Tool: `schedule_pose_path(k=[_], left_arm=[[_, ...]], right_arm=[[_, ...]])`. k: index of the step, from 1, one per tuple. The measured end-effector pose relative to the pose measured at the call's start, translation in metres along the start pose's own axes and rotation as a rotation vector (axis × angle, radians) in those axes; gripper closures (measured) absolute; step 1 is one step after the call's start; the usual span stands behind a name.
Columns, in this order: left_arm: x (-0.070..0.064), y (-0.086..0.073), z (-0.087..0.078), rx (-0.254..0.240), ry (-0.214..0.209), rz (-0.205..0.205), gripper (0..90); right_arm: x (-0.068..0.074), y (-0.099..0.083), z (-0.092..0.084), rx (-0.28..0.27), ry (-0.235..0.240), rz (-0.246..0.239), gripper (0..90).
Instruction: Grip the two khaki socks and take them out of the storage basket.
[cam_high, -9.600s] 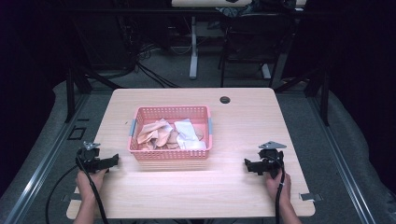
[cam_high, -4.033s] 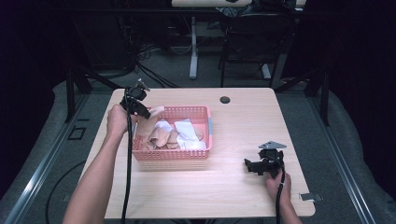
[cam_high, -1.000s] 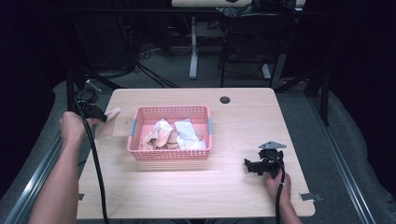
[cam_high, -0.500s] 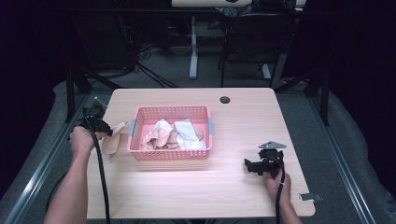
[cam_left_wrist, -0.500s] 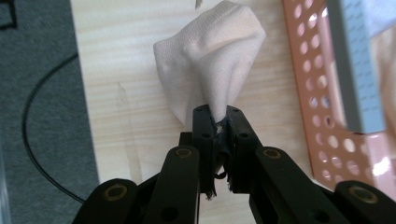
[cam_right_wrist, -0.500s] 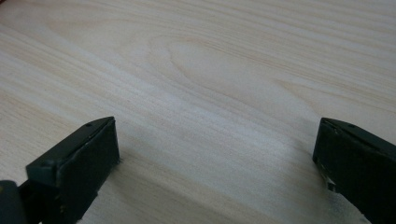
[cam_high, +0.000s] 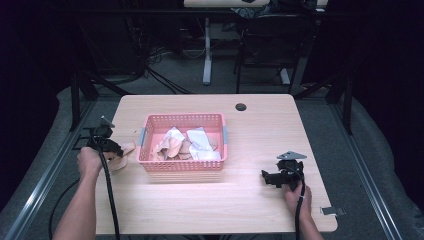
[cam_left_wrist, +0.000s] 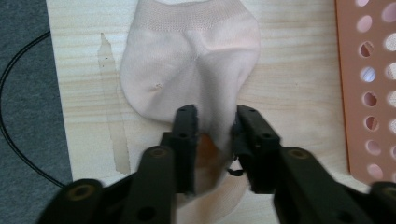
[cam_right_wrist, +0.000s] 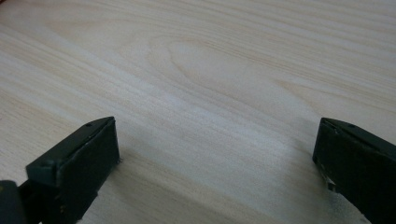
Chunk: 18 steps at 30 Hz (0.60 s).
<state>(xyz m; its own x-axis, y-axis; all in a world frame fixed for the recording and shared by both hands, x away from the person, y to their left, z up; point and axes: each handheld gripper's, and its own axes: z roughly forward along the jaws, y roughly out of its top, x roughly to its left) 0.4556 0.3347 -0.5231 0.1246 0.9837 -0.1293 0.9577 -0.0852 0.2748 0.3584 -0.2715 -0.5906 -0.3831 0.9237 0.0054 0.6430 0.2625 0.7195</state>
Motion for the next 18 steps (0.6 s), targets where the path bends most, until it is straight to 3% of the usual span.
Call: schedule_pose_path(k=[2,3,8,18], left_arm=[[0.0,-0.001,-0.001,-0.013,0.006,0.003,57.6],[0.0,-0.001,-0.004,-0.027,0.017,-0.002,46.1],[-0.001,-0.001,-0.015,-0.062,0.04,0.0,20.5],[-0.016,0.011,-0.054,-0.139,0.062,0.051,8.3]], right_arm=[[0.0,0.0,0.0,0.0,0.0,0.0,0.0],[0.0,0.0,0.0,0.0,0.0,0.0,0.0],[0.0,0.0,0.0,-0.003,-0.001,0.003,0.0],[0.0,0.0,0.0,-0.003,-0.001,0.003,0.0]])
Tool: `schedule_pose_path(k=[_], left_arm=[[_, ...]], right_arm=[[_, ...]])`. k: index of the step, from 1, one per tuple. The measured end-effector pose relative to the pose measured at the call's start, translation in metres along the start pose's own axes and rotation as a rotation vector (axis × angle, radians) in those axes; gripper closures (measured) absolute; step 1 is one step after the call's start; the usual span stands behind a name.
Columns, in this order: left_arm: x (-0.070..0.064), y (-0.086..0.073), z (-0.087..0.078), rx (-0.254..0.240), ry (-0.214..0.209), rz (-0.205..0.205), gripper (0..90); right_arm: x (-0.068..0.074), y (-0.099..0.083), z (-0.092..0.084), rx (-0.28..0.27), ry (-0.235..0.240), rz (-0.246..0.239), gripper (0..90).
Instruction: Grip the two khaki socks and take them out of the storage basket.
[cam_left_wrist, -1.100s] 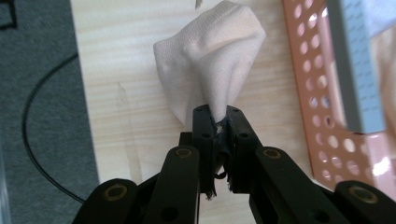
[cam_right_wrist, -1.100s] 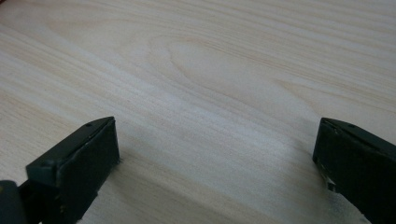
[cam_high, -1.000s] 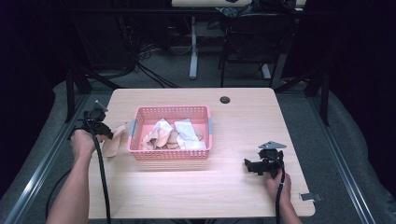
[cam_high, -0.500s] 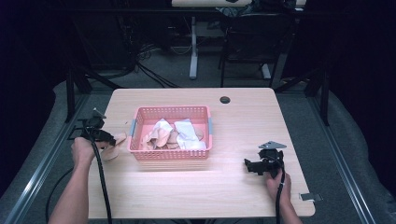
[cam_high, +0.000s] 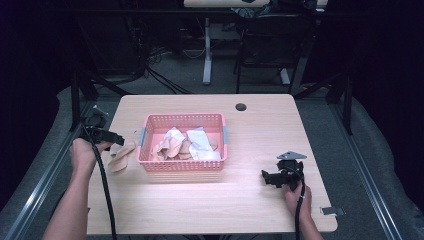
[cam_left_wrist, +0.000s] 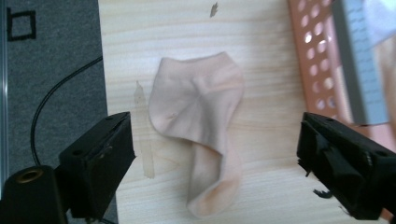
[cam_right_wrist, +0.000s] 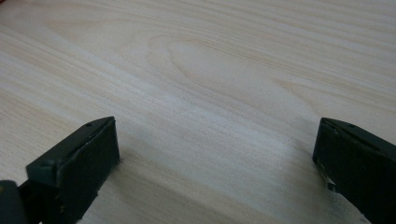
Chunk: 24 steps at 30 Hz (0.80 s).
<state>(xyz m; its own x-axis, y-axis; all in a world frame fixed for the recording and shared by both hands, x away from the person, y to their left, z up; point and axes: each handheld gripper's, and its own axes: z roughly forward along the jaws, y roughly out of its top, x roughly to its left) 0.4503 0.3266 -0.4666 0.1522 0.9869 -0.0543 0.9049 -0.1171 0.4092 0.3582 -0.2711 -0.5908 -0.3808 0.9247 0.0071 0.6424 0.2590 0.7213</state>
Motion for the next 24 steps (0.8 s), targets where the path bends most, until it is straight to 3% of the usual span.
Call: schedule_pose_path(k=[10,24], left_arm=[[-0.031,0.02,-0.02,-0.048,-0.012,0.086,1.7],[-0.079,0.036,-0.009,-0.06,-0.073,0.169,0.1]], right_arm=[[0.0,0.0,0.0,0.003,0.0,0.001,0.0],[0.0,0.0,0.0,0.003,-0.001,0.001,0.0]])
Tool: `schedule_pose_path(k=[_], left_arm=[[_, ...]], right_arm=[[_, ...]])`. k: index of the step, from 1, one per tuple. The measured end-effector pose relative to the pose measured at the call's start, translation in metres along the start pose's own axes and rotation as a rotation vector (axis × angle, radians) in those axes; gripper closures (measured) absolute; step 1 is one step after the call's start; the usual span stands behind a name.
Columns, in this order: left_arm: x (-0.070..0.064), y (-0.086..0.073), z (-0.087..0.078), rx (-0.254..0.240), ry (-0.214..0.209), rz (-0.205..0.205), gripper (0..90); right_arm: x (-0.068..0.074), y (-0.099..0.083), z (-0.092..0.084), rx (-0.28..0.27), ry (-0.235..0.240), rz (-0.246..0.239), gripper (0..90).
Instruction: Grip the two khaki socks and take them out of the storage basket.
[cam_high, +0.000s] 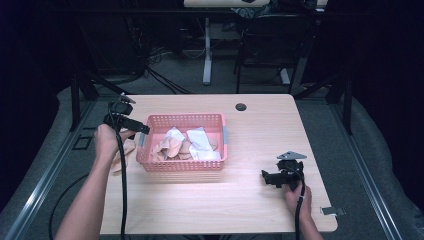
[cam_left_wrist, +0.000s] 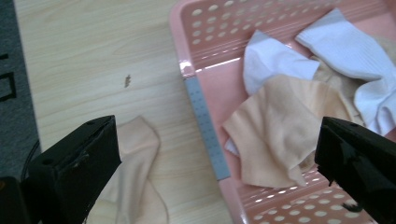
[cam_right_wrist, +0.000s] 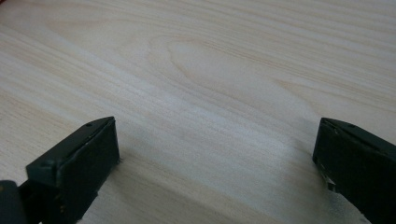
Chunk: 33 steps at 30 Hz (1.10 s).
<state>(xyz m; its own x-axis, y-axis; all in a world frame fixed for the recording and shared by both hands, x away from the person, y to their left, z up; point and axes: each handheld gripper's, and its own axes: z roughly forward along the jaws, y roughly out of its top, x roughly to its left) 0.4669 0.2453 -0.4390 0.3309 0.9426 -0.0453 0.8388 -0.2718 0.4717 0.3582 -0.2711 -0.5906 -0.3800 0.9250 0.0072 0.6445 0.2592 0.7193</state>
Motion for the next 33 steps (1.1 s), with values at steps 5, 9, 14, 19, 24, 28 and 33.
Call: schedule_pose_path(k=[5,9,14,19,24,28,33], left_arm=[[-0.011,0.003,0.007,-0.005,-0.009,0.003,0.2],[-0.022,0.006,0.015,-0.003,-0.026,0.009,0.2],[-0.039,0.009,0.028,0.001,-0.035,0.037,0.3],[-0.045,0.008,0.037,0.0,-0.049,0.028,3.7],[-0.053,0.005,0.047,0.019,-0.062,0.049,15.2],[-0.054,0.003,0.054,0.03,-0.098,0.031,19.7],[-0.059,0.003,0.063,0.075,-0.109,0.041,23.9]], right_arm=[[0.0,0.0,0.0,0.001,0.0,0.0,0.0],[0.0,0.0,0.0,0.002,0.0,-0.002,0.0],[0.0,0.0,0.0,0.002,0.0,-0.002,0.0],[0.0,0.0,0.0,0.003,0.0,-0.001,0.0],[0.0,0.0,0.0,0.003,0.0,-0.001,0.0],[0.0,0.0,0.0,0.003,0.001,-0.002,0.0],[0.0,0.0,0.0,0.002,0.0,-0.002,0.0]])
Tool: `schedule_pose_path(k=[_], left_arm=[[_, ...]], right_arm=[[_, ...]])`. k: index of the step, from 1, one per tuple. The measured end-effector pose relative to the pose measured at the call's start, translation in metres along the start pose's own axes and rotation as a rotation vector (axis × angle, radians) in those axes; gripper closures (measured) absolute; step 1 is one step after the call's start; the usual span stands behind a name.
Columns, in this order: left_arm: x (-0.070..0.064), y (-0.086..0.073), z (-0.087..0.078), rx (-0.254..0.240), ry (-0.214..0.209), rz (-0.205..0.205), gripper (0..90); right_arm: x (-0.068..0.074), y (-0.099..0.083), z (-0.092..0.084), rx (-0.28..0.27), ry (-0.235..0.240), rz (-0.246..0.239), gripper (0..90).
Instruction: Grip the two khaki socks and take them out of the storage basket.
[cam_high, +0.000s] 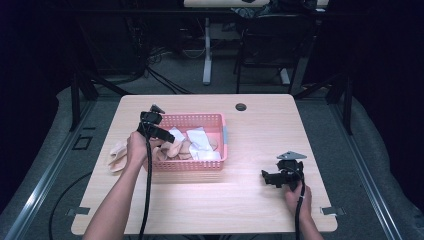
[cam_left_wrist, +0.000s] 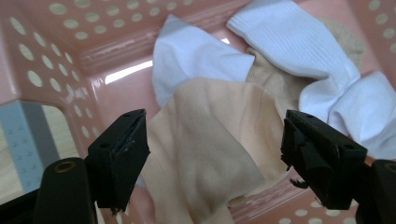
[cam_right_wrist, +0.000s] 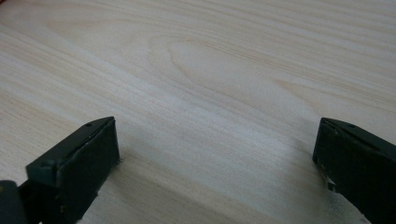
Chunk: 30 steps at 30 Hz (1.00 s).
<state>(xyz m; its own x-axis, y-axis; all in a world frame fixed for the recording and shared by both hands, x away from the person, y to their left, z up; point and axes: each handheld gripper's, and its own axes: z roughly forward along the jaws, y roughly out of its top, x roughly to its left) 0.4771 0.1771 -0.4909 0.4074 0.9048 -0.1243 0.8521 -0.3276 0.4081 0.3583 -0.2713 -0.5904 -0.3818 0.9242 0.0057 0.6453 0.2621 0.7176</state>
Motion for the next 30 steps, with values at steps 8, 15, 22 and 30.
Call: schedule_pose_path(k=[8,15,22,30], left_arm=[[0.001,-0.002,0.012,0.082,-0.015,-0.015,35.8],[0.0,-0.005,0.014,0.115,-0.042,0.016,56.4],[0.005,-0.007,0.01,0.131,-0.034,0.032,77.9],[0.006,-0.007,0.005,0.145,-0.021,0.052,85.6]], right_arm=[[0.0,0.0,0.0,0.001,0.0,0.0,0.0],[0.0,0.0,0.0,0.0,0.0,0.0,0.0],[0.0,0.0,0.0,0.002,0.001,-0.001,0.0],[0.0,0.0,0.0,0.002,0.002,-0.001,0.0]])
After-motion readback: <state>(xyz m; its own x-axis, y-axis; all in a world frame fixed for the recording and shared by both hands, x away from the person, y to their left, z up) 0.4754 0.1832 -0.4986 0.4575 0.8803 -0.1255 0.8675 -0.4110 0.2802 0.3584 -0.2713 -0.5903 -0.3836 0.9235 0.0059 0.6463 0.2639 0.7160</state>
